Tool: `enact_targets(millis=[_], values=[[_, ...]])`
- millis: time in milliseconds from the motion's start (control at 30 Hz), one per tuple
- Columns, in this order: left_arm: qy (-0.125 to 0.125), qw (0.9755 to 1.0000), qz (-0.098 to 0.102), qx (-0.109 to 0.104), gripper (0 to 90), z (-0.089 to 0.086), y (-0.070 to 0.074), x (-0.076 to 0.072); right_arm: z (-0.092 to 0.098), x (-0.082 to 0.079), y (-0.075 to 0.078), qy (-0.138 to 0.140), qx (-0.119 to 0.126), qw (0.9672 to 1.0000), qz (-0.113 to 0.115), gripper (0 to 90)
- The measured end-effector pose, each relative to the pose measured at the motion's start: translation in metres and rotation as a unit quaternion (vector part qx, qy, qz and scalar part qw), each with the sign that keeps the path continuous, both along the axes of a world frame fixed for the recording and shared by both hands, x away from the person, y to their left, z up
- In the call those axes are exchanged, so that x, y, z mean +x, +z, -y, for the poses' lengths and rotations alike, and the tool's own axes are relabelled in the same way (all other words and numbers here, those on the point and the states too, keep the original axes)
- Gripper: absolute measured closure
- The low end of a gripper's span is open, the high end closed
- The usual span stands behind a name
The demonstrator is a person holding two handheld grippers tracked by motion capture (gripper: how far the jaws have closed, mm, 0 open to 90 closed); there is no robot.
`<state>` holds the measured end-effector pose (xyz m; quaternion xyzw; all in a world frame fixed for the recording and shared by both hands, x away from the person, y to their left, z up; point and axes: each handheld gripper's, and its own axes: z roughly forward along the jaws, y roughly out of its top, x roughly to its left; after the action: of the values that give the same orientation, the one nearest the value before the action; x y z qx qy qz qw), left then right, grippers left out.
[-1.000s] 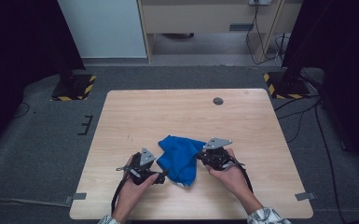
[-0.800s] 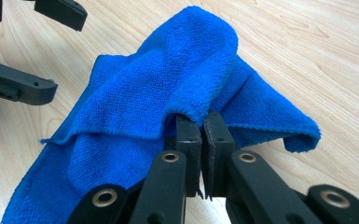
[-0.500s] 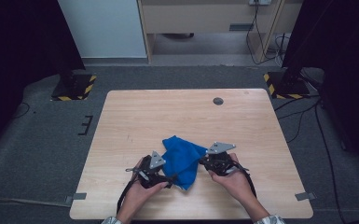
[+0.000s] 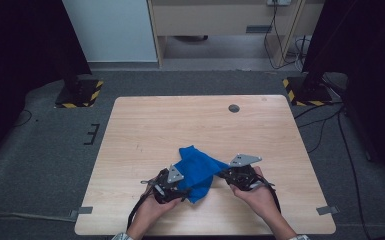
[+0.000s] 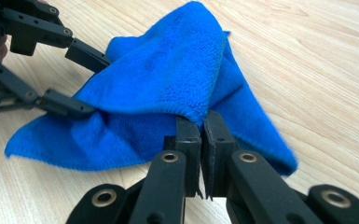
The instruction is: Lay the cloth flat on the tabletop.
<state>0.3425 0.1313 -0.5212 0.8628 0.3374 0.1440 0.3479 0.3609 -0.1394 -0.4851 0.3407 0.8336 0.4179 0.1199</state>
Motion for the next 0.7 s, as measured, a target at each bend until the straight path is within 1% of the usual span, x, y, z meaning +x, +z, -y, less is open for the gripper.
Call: enact_targets(millis=[33,100,167,267,300,367,400,433,500,567,633,700], values=[[0.002,1.0,0.0,-0.002,46.1,-0.001,0.0,0.0,0.001,-0.001,0.001,-0.002,0.001,1.0,0.001,87.0],[0.005,0.9999,-0.003,-0.016,48.4,-0.005,0.002,0.002,0.004,-0.003,0.004,-0.004,0.001,1.0,0.001,87.1],[0.01,0.9998,0.009,-0.017,52.2,-0.008,0.005,0.002,0.007,-0.004,0.006,-0.006,0.001,1.0,0.002,87.2],[0.018,0.9995,0.017,-0.021,55.3,-0.012,0.008,0.003,0.01,-0.006,0.006,-0.006,0.0,1.0,-0.002,87.2],[0.019,0.9994,0.019,-0.022,56.3,-0.012,0.009,0.003,0.01,-0.006,0.005,-0.007,0.001,1.0,-0.004,87.1],[0.019,0.9993,0.028,-0.013,60.8,-0.012,0.01,0.003,0.01,-0.007,0.004,-0.006,0.001,1.0,-0.005,87.1],[0.021,0.9992,0.034,-0.008,65.4,-0.013,0.011,0.002,0.009,-0.007,0.003,-0.005,0.001,1.0,-0.006,87.1],[0.023,0.9989,0.038,-0.012,67.9,-0.013,0.012,0.003,0.009,-0.007,0.002,-0.005,0.001,1.0,-0.006,87.1],[0.02,0.999,0.038,-0.01,72.1,-0.014,0.013,0.005,0.007,-0.006,-0.001,-0.006,0.0,0.9999,-0.011,86.9],[0.018,0.9993,0.032,-0.009,74.0,-0.015,0.013,0.008,0.006,-0.005,-0.003,-0.004,-0.003,0.9999,-0.014,86.6],[0.025,0.9992,0.028,-0.013,74.9,-0.019,0.012,0.01,0.005,-0.004,-0.004,-0.005,-0.001,0.9999,-0.015,86.4],[0.028,0.9991,0.028,-0.015,75.2,-0.02,0.012,0.011,0.005,-0.004,-0.004,-0.005,0.0,0.9999,-0.015,86.3]])
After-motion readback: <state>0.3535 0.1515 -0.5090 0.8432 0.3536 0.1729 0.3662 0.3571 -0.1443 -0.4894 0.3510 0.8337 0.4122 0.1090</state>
